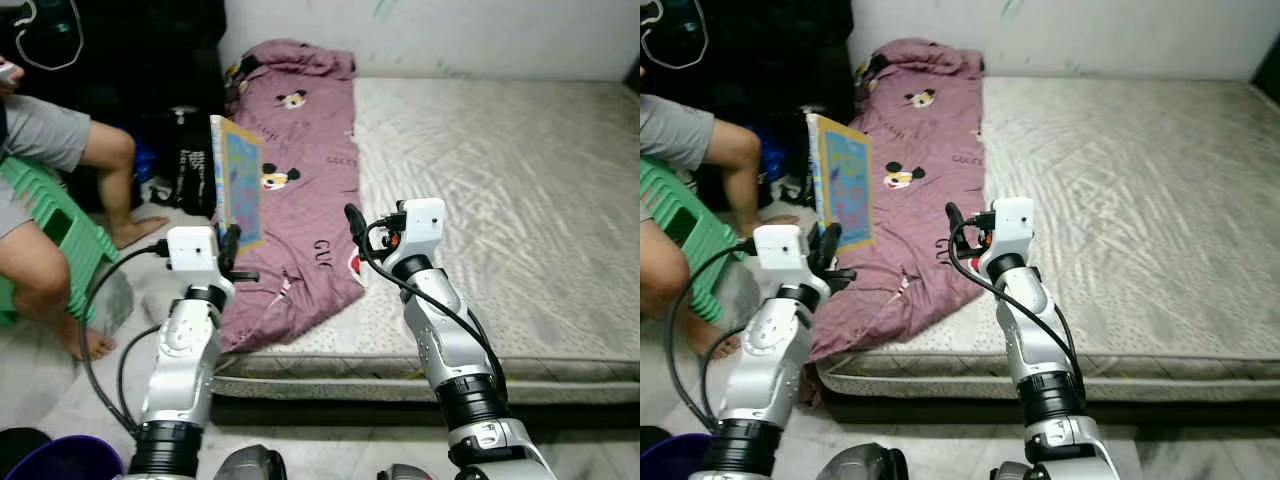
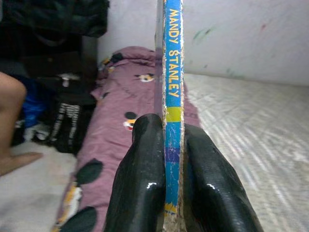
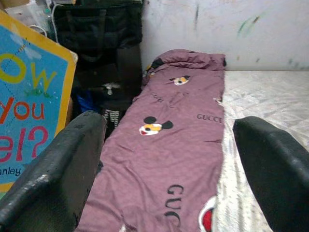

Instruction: Clean up the room

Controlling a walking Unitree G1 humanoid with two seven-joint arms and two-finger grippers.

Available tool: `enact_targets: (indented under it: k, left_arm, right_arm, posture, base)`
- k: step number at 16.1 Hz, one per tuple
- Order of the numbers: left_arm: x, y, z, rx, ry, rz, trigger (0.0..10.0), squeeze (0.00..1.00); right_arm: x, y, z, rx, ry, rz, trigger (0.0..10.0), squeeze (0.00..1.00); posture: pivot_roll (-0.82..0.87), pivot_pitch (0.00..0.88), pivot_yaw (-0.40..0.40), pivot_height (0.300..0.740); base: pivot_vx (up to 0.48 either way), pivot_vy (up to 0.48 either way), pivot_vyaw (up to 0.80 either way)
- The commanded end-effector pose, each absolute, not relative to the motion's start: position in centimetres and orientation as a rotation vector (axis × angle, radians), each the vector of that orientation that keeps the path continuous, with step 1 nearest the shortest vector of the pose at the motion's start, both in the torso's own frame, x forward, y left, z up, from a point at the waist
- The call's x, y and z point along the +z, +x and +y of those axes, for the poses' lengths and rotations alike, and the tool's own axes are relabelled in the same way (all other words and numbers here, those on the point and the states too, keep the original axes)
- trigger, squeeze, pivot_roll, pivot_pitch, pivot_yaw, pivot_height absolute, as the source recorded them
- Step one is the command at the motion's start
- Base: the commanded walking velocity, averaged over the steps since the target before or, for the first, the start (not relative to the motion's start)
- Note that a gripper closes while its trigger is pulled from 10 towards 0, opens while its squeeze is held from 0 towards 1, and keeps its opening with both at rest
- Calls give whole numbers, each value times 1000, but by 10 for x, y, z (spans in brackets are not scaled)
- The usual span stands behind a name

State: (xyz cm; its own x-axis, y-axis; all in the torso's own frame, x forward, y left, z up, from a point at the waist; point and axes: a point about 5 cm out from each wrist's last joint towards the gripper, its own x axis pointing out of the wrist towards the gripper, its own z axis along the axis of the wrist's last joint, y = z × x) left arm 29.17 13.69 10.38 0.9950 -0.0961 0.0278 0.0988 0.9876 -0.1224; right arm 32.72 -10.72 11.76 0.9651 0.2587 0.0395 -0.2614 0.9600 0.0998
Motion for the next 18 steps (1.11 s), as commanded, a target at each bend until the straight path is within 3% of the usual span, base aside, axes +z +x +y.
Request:
enact_targets:
  k: [1,6,11,18]
  left_arm:
    - [116,295,134,-115,-125,-81,10000,0]
    - [119,293,132,-146,-138,-108,10000,0]
    - [118,294,130,-144,-148,-102,10000,0]
    - [118,292,127,-161,-152,-118,10000,0]
  right_arm:
    - [120,329,-108,253,99,-32,10000,0]
    - [120,330,-110,252,96,-31,10000,0]
    - [120,330,-112,248,90,-33,10000,0]
    - [119,330,-113,247,85,-30,10000,0]
  posture:
    - [-103,0,8,740]
    - [-108,0,4,740]
    - [-116,0,1,740]
    - [-120,5,0,740]
  base:
    - [0,0,0]
    - [0,0,0]
    - [367,0,0]
    - [0,0,0]
